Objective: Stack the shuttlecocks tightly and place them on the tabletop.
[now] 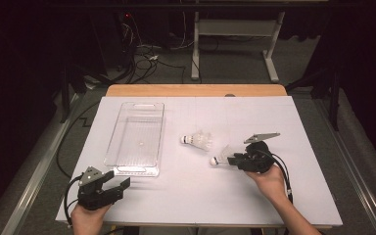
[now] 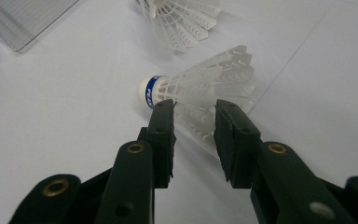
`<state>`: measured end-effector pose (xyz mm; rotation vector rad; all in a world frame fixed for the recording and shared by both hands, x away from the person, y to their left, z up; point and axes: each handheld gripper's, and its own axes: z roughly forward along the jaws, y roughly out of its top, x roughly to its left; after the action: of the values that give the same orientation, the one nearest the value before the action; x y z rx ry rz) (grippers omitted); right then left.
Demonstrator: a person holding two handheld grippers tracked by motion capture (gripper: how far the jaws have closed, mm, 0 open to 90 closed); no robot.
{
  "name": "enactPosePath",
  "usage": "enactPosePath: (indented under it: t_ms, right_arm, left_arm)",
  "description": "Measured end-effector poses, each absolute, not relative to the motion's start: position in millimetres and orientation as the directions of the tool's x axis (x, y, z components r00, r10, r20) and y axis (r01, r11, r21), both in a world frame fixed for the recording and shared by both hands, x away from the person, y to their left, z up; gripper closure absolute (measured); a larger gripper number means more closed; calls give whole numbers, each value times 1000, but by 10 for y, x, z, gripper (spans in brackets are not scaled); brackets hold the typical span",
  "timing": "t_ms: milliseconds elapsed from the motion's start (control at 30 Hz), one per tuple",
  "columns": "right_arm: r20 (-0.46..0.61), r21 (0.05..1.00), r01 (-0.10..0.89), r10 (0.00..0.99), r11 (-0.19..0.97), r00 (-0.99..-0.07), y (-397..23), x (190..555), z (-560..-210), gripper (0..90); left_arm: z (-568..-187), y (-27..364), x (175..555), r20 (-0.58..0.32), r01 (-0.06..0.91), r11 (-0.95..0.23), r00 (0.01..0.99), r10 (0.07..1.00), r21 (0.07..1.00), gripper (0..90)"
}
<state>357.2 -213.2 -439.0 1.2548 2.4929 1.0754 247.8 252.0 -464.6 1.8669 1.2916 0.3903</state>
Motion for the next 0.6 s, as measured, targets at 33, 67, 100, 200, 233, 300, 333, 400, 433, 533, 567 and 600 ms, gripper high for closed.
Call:
enactPosePath:
  t_ms: [33,67,100,200,233,300,333,400,433,533,567,600]
  right_arm:
    - [175,656,642,749,396,-640,-2127,3570,-4391,698]
    - [176,655,642,747,398,-642,-2123,3569,-4393,701]
    - [175,654,642,746,400,-643,-2119,3570,-4396,708]
    - [174,651,641,742,407,-648,-2108,3571,-4404,722]
    - [175,650,641,740,408,-649,-2102,3570,-4405,727]
    - [176,648,640,736,413,-653,-2091,3568,-4409,737]
    - [175,646,639,734,417,-656,-2086,3568,-4412,744]
    - [178,643,639,730,421,-660,-2076,3567,-4420,757]
    - [178,643,639,729,423,-661,-2071,3566,-4423,763]
    - [180,639,637,722,430,-668,-2060,3566,-4428,782]
    - [181,638,637,719,433,-671,-2057,3566,-4431,789]
    - [183,637,636,716,435,-674,-2056,3567,-4433,795]
  left_arm:
    - [-4646,2520,2478,-187,632,-144,427,884,761,316]
    - [-4646,2521,2478,-188,632,-144,428,884,761,316]
    - [-4647,2521,2479,-188,632,-144,428,884,761,316]
    - [-4646,2521,2478,-188,632,-143,427,884,761,317]
    - [-4647,2521,2478,-189,632,-143,427,884,761,317]
    - [-4646,2521,2478,-188,632,-144,427,884,761,317]
    - [-4646,2520,2477,-187,632,-144,427,885,762,317]
    - [-4646,2521,2478,-188,632,-143,427,885,762,317]
    - [-4646,2521,2478,-188,632,-143,427,885,762,317]
    - [-4646,2521,2476,-187,633,-144,427,885,761,317]
    - [-4648,2521,2474,-190,631,-140,426,885,763,317]
    - [-4649,2523,2474,-190,631,-139,425,885,763,317]
